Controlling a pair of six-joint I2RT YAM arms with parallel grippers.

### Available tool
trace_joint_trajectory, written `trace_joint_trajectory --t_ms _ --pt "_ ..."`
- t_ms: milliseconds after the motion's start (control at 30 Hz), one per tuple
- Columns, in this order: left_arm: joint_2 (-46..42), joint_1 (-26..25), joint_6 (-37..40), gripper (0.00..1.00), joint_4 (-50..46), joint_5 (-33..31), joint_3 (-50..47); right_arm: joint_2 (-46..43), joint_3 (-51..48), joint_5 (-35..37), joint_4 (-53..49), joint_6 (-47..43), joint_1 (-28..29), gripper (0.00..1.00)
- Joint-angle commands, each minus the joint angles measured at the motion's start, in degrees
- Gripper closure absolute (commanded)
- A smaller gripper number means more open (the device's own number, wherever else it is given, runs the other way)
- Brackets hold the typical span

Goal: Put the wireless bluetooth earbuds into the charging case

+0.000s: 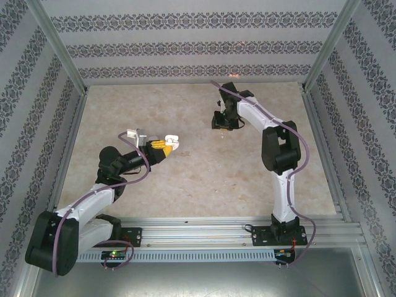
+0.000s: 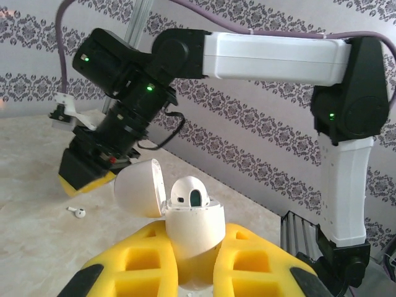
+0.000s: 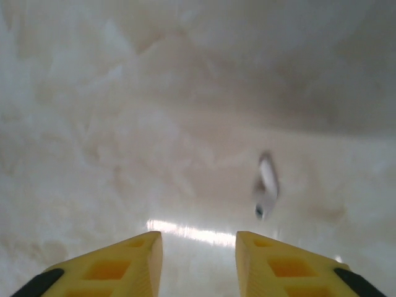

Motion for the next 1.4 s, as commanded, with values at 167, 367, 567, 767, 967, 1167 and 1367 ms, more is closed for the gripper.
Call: trace_joint_trajectory --t_ms 167,367,567,767,967,1167,1367 --pt "2.3 -0.4 2.3 1.00 4.0 0.2 1.7 12.7 17.5 -2.8 -7.9 -7.1 -1.0 0.78" --pt "2.6 -0.3 2.4 1.00 4.0 0.2 1.3 14.9 16.5 -2.9 -9.0 -7.9 -1.0 0.80" --pt "2.0 -0.4 1.9 1.00 4.4 0.1 1.0 14.6 12.5 -0.7 -10.0 -8.0 -1.6 0.80" --pt "0.0 -0.3 1.5 1.00 3.7 0.1 0.5 11.2 6.2 1.7 -9.7 -7.6 -3.2 0.80" --pt "-2.5 -0.4 1.1 1.00 2.7 -0.3 -0.2 6.5 -2.3 1.0 -7.7 -6.6 -3.6 0.80" --pt "-5.0 -0.4 1.1 1.00 1.0 -0.6 -0.4 1.6 -10.9 1.3 -7.2 -3.2 -2.4 0.73" --pt "-6.4 -0.5 1.0 1.00 0.2 -0.6 -0.6 -4.9 -21.6 -3.4 -2.4 2.3 1.8 0.72"
